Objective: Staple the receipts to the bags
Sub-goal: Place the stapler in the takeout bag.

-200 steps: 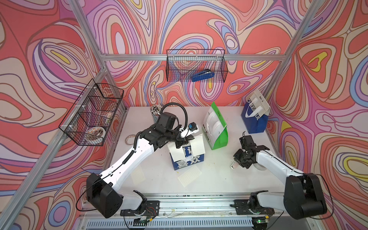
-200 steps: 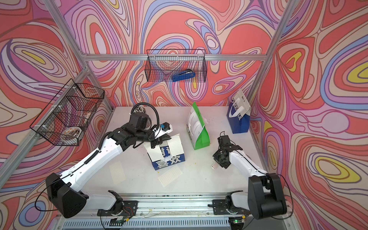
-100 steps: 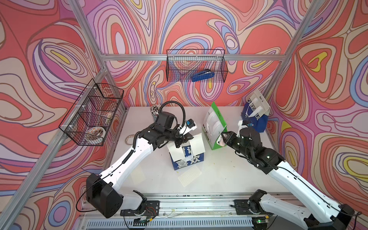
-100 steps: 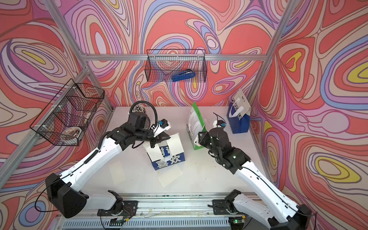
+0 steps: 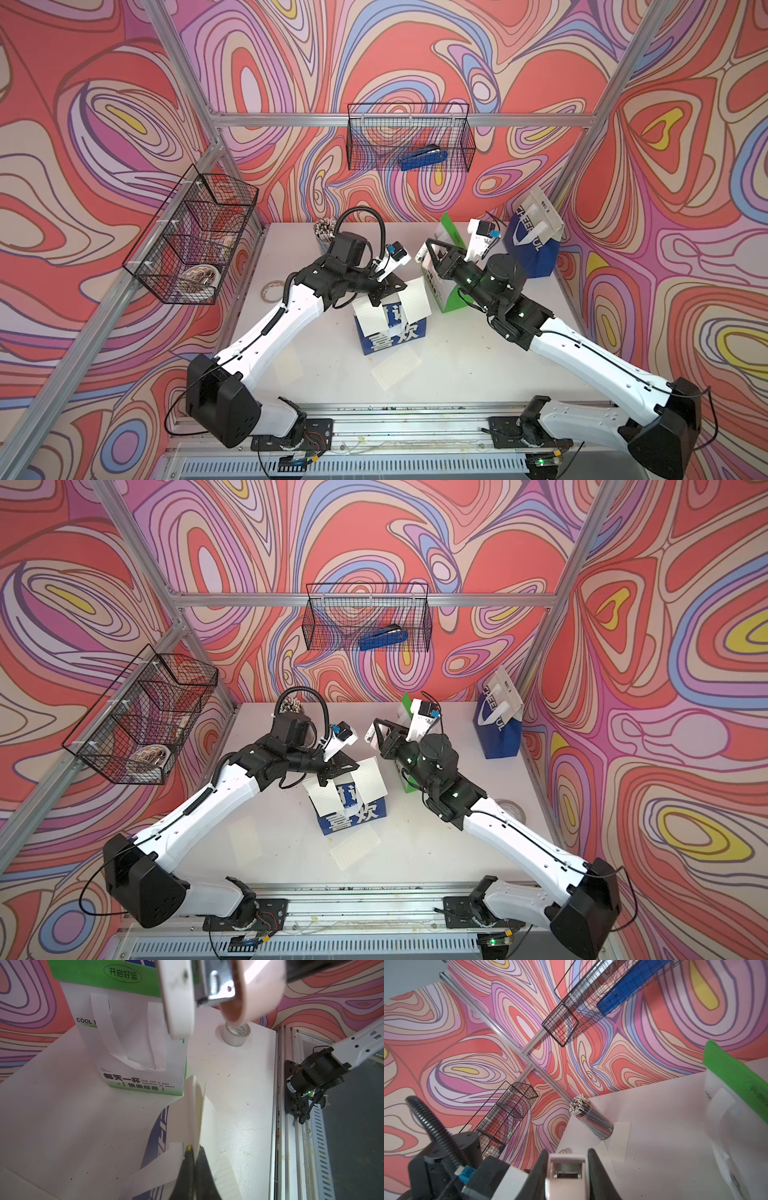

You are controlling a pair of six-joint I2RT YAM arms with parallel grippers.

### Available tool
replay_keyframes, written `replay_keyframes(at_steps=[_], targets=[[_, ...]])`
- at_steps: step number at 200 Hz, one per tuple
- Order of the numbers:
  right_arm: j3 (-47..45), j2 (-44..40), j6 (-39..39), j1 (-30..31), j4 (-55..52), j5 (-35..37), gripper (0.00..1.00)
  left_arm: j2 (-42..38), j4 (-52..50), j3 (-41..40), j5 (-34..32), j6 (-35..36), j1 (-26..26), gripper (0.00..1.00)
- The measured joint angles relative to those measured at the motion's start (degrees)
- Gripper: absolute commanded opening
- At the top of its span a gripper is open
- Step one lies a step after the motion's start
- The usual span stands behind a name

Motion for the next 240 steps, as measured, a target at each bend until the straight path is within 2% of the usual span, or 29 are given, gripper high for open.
replay_keyframes(at_steps=[41,108,162,240], targets=[[-3.8,3.7,-3.5,4.8,6.1,2.6,0.07,0.3,0.4,0.0,0.9,-2.3,0.0,0.0],[-9.2,3.3,-6.5,5.4,10.4,6.7,0.07,0.5,0.7,0.0,1.0,-4.8,0.1,0.0],[-10.7,0.7,-7.5,5.4,8.5,8.0,0.07,0.6,1.5,0.0,1.9,-6.4,0.7,0.0],[-10.3,2.6,-8.7,5.4,7.2,7.3,0.07,1.4,2.0,0.0,2.5,-6.8,0.9,0.0]])
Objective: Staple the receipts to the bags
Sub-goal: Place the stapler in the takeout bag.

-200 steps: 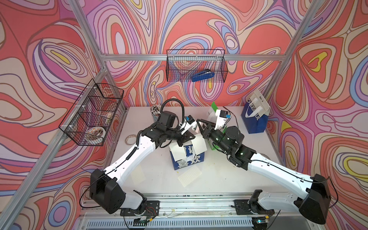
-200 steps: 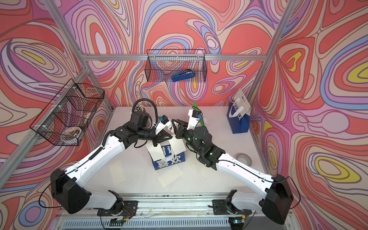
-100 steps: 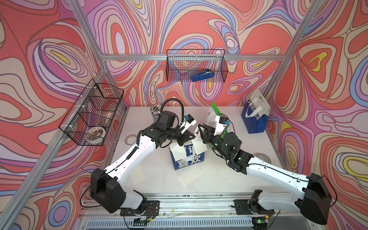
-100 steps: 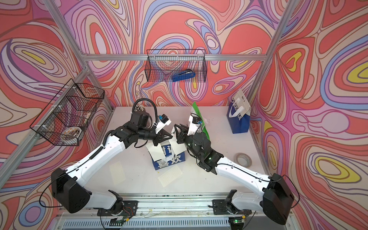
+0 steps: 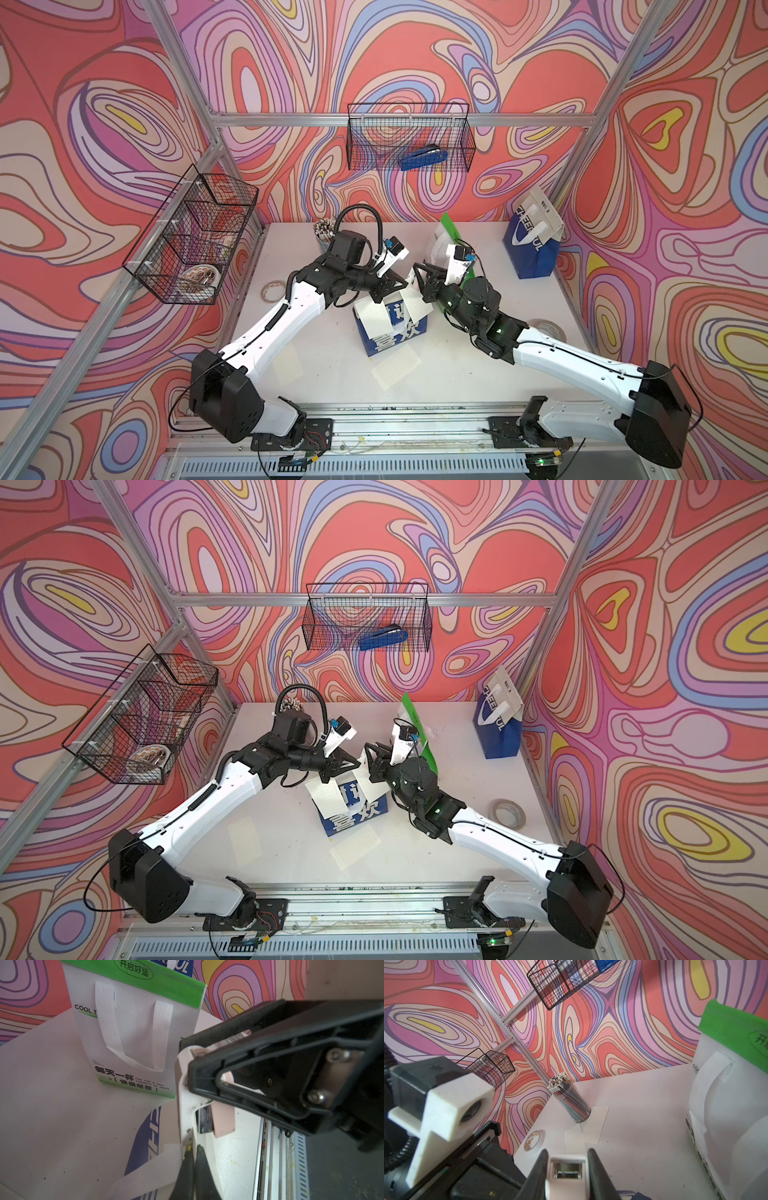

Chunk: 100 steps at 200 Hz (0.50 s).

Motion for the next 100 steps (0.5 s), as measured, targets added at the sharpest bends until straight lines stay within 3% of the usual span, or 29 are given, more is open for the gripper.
replay_keyframes(at_steps=[100], targets=[[1.9,1.2,-13.0,2.5,-2.9,1.2,0.08,0.5,-0.1,0.0,1.3,-0.1,0.3,0.0]])
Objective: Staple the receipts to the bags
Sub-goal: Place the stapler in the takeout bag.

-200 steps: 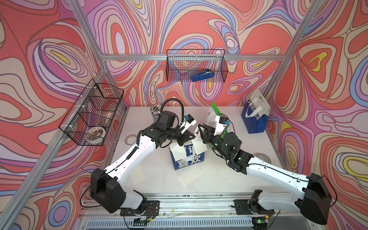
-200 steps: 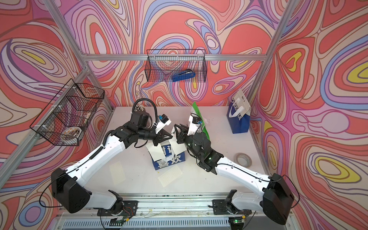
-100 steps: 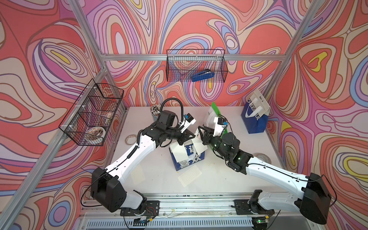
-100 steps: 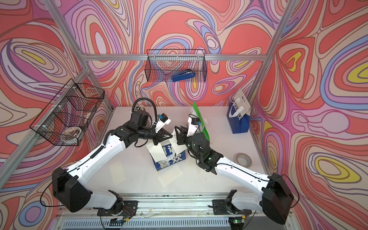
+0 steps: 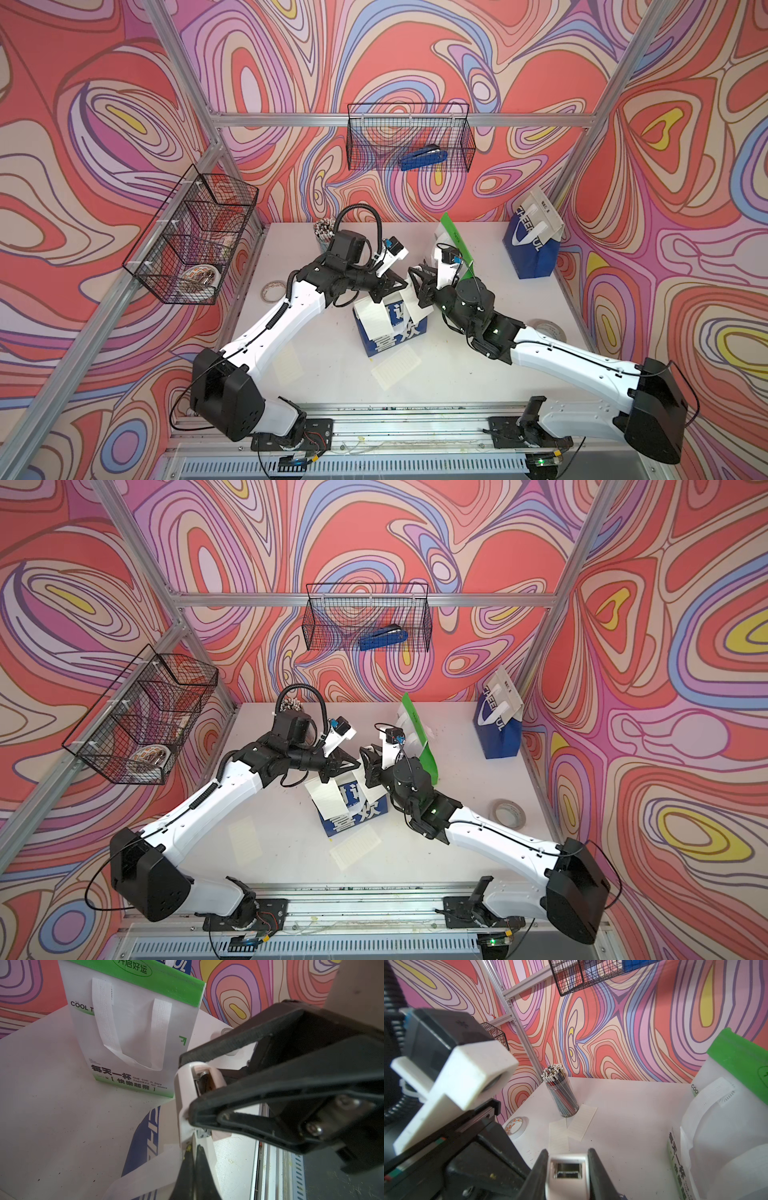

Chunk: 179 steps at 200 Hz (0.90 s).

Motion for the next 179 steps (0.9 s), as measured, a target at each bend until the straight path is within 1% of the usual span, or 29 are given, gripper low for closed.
replay_keyframes(at_steps=[60,81,111,147,155,179], targets=[[0.9,0.9,-4.5,-0.1,-0.9,-2.4,0.07,0.1,-0.5,0.0,0.3,-0.3,0.3,0.0],[0.9,0.9,-5.6,-0.3,-1.2,-3.5,0.12,0.1,-0.8,0.0,0.5,-0.4,0.3,0.0],[1.0,0.9,-6.3,-0.6,-1.6,-4.9,0.2,0.1,-1.1,0.0,0.8,-0.5,0.3,0.0],[1.0,0.9,-5.1,-0.7,-1.6,-5.6,0.37,0.1,-1.3,0.0,1.2,-0.5,0.4,0.0],[1.0,0.9,-4.6,-0.6,-1.4,-7.0,0.41,0.2,-1.2,0.0,1.3,-0.5,0.3,0.0],[1.0,0.0,-3.9,0.0,-1.0,-9.4,0.46,0.4,-1.1,0.1,1.4,0.1,0.3,0.0]])
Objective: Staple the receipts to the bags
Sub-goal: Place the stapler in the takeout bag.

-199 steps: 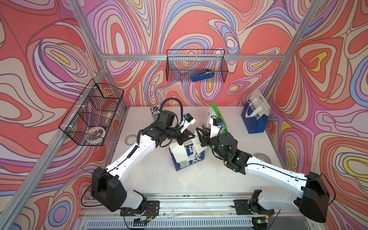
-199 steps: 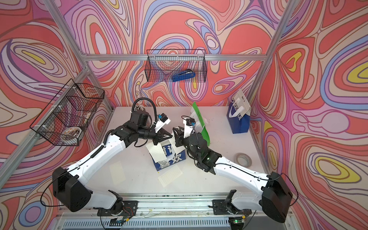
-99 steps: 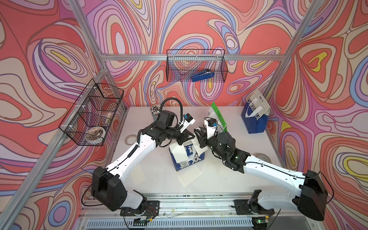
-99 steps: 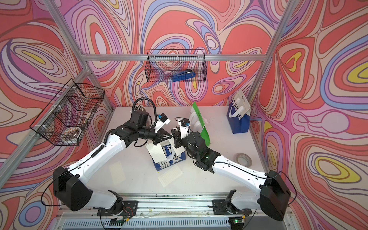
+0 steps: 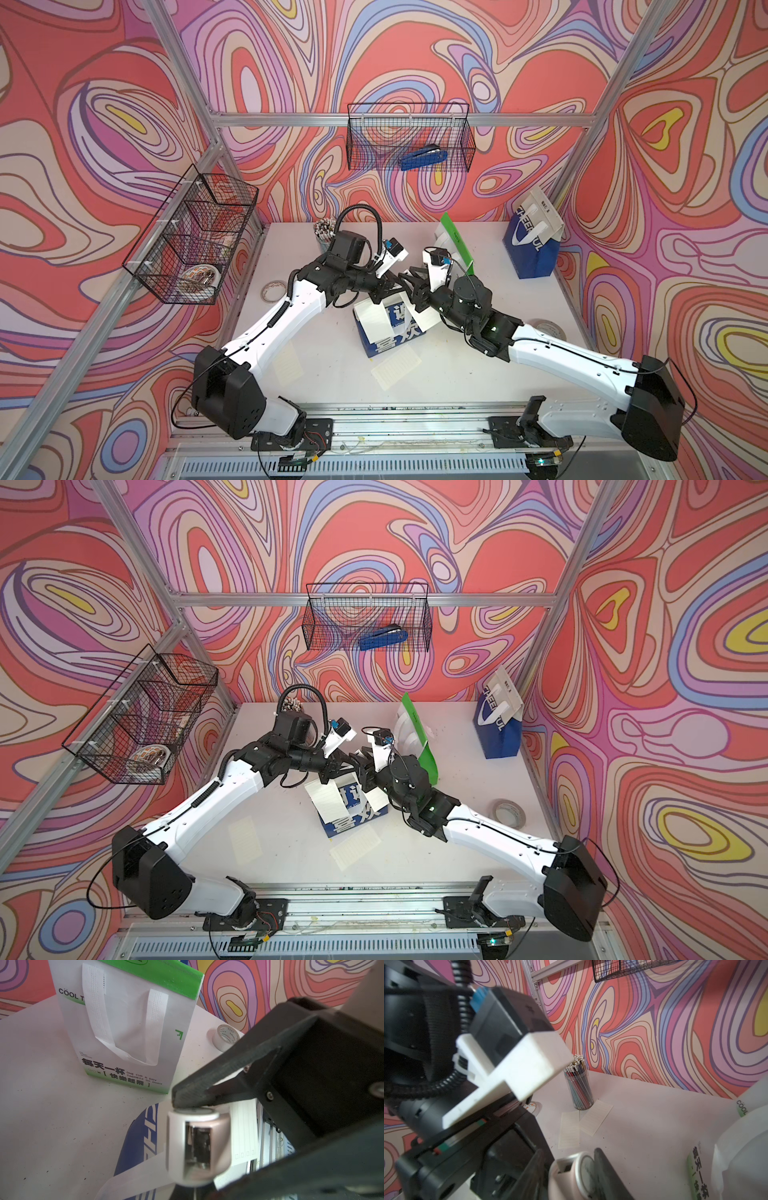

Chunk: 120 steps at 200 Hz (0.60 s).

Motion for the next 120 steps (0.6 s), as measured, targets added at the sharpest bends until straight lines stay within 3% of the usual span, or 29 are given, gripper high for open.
replay_keyframes(at_steps=[60,120], targets=[[-0.6,-5.7,-0.6,0.6,-5.2,-5.4,0.48,0.0,1.3,0.0,-0.5,2.2,0.0,0.0],[-2.1,-8.5,-0.2,-1.9,-10.3,-5.8,0.48,-0.1,2.0,0.0,-0.6,3.2,0.0,0.0]])
